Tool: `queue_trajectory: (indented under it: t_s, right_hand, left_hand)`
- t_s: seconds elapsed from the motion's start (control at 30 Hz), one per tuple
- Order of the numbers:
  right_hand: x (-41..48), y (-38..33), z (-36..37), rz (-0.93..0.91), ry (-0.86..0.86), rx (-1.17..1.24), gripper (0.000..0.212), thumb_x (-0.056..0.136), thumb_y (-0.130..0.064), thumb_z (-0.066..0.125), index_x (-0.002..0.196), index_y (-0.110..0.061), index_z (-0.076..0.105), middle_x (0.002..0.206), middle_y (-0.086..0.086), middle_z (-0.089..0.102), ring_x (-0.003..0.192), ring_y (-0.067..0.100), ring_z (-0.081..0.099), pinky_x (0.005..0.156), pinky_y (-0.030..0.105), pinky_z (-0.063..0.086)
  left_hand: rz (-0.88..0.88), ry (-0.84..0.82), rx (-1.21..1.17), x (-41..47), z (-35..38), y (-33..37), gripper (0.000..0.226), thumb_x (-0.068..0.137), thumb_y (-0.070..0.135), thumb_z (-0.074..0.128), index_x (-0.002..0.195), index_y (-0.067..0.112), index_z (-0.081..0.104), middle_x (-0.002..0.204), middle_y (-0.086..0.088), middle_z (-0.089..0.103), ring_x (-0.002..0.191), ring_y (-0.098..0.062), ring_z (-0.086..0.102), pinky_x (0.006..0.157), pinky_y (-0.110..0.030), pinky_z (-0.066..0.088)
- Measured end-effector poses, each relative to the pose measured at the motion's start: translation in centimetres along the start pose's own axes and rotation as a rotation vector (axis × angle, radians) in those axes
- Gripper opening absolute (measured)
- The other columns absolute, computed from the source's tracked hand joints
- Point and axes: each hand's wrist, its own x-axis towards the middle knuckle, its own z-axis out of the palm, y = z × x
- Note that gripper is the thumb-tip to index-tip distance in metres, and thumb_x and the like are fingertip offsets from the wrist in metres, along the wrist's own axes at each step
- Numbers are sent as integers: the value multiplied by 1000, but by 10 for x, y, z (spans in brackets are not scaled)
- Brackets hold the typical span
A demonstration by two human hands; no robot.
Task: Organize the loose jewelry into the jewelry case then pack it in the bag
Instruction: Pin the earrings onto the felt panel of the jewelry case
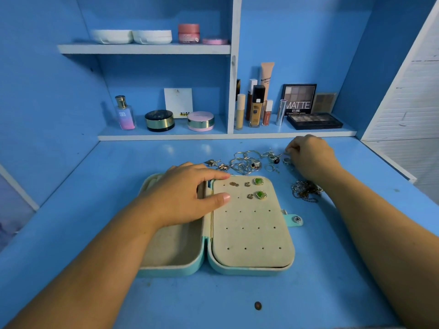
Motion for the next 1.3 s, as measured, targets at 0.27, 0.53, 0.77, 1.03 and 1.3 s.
queue_trajectory:
  t_s: [0.27,0.53,0.77,1.03,1.3]
  right_hand:
    - [-31,-34,-20,-338,153,230,11,95,-16,53,95,-17,64,95,-2,56,96,20,43,77,26,31]
    - [-75,-70,-24,-454,-110,488,20,93,-26,56,84,-44,54,94,-17,58,94,1,48,76,3,32]
    - [-84,-86,-12,-517,-88,640,10,91,-32,56,90,-41,58,92,-15,59,93,2,53,78,7,34]
    - [-86,-90,-10,-512,-101,675,7,92,-32,56,92,-33,63,90,-12,59,93,6,54,78,10,36]
    - [-90,-93,-10,-434,-148,632,9,93,-33,54,88,-40,58,91,-14,57,90,0,52,75,9,37]
  left_hand:
    - [38,-12,-18,0,2,-3,34,88,61,53,121,55,54,117,29,53,114,1,41,101,-31,32]
    - [90,185,-151,2,7,-6,34,85,57,62,115,41,62,108,23,57,99,8,49,84,-16,38]
    - [42,329,-485,5,10,-5,31,73,66,60,92,43,70,98,19,67,72,-29,65,68,-49,55]
    - [-36,356,-516,4,7,-5,34,67,70,62,89,45,70,93,18,70,73,-14,68,73,-49,58]
    - [159,464,-354,1,2,0,9,83,26,73,85,33,68,85,18,68,86,-5,65,69,-11,44]
